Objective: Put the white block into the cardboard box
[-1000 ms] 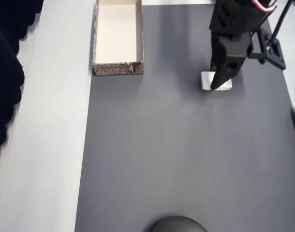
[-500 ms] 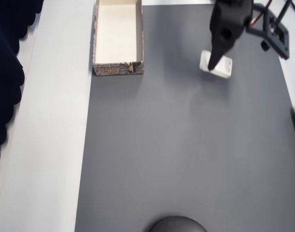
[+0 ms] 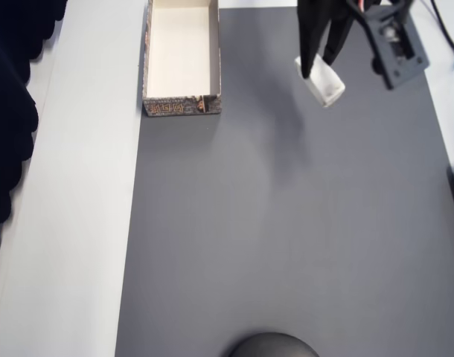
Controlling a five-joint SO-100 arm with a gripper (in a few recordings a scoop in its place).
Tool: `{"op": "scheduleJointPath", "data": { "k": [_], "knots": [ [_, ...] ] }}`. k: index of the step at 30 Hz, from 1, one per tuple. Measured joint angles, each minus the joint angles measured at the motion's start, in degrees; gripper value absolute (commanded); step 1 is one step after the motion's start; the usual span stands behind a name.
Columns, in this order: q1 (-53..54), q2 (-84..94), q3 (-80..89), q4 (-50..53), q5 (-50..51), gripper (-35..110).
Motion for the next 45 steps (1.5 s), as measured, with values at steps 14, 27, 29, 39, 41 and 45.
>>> {"op": "scheduleJointPath", "data": {
  "k": [14, 27, 29, 39, 41, 45],
  "knots": [
    [17.40, -10.72, -19.69, 9.67, -6.42, -2],
    [29.62, -25.22, -36.30, 11.78, 1.93, -2],
    [30.67, -27.51, -38.23, 11.87, 3.34, -2],
    [34.10, -40.61, -52.29, 13.97, 8.70, -2],
    [34.80, -42.45, -54.14, 14.06, 9.67, -2],
    [36.12, -45.79, -57.30, 14.06, 10.99, -2]
  ]
}}
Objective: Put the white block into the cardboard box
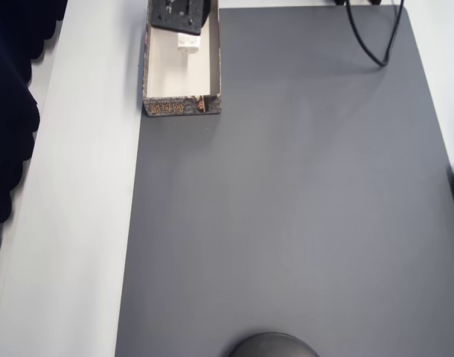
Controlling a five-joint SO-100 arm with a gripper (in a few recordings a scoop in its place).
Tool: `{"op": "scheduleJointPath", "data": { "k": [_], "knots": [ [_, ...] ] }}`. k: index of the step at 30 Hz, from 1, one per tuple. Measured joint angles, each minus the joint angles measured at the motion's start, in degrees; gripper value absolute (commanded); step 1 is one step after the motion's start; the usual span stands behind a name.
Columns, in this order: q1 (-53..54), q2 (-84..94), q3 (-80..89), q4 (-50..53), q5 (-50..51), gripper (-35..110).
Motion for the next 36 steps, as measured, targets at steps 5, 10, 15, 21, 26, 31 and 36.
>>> {"op": "scheduleJointPath", "data": {
  "k": [5, 10, 15, 21, 26, 31, 36],
  "knots": [
    [0.53, -3.60, -3.34, 0.00, 1.14, -2],
    [0.53, -6.59, -5.89, 0.00, 1.32, -2],
    [0.62, -9.49, -8.26, 0.00, 1.41, -2],
    [0.97, -12.30, -10.99, 0.00, 1.41, -2],
    [0.97, -13.89, -12.30, 0.00, 1.41, -2],
    [0.88, -14.15, -12.39, 0.00, 0.00, 0],
    [0.88, -14.15, -12.39, 0.00, -2.29, 7]
  ]
}}
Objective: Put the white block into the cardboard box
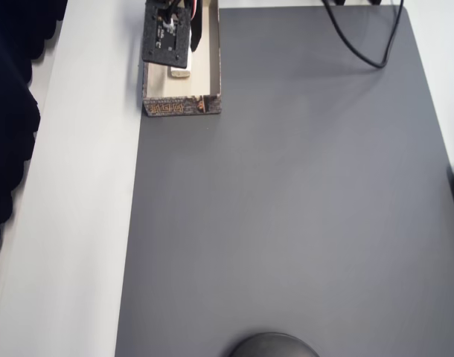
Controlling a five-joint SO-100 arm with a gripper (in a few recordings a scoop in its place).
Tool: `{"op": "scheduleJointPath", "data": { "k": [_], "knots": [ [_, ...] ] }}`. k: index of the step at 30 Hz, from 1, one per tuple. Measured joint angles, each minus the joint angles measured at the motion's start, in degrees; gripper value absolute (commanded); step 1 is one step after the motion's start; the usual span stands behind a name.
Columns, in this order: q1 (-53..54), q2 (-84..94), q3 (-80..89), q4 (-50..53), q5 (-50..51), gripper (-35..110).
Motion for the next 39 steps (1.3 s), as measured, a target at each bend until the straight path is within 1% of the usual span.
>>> {"op": "scheduleJointPath", "data": {
  "k": [4, 7, 9, 13, 19, 24, 29, 33, 39],
  "knots": [
    [0.00, 0.00, 0.00, -0.97, -0.09, 17],
    [0.00, 0.00, 0.00, -2.64, 2.99, 28],
    [0.00, 0.00, 0.00, -4.22, 5.89, 32],
    [0.00, 0.00, -0.53, -7.03, 10.90, 36],
    [0.09, 0.00, -0.62, -7.65, 12.48, 38],
    [-0.79, 0.00, -0.62, -7.47, 12.66, 37],
    [-2.72, 2.64, -0.62, -3.78, 12.57, 26],
    [-4.48, 9.40, 0.70, -0.53, 8.26, 22],
    [-7.73, 23.12, 11.60, 0.44, 2.37, 9]
  ]
}}
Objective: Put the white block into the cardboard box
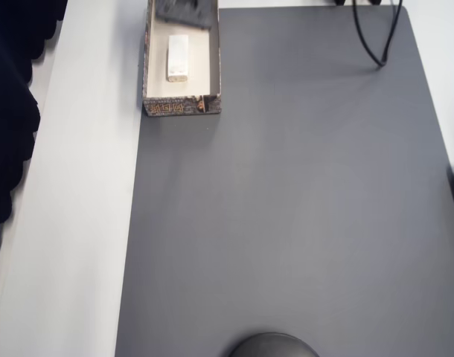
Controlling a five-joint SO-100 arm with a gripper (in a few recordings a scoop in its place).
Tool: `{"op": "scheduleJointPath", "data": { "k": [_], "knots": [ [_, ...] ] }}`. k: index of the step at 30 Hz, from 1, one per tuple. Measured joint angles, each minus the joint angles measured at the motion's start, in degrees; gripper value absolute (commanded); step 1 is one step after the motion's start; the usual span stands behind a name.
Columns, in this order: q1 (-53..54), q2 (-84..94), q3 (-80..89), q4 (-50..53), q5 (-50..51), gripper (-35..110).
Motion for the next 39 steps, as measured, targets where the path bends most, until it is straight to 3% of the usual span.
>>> {"op": "scheduleJointPath", "data": {
  "k": [4, 16, 31, 39],
  "knots": [
    [-2.29, 9.49, 10.20, 0.53, -5.01, -2],
    [-20.30, 33.84, 40.87, 0.53, -26.98, -2],
    [-55.11, 54.32, 68.55, -7.29, -58.71, -2],
    [-63.19, 69.70, 84.02, -7.82, -68.64, -2]
  ]
}}
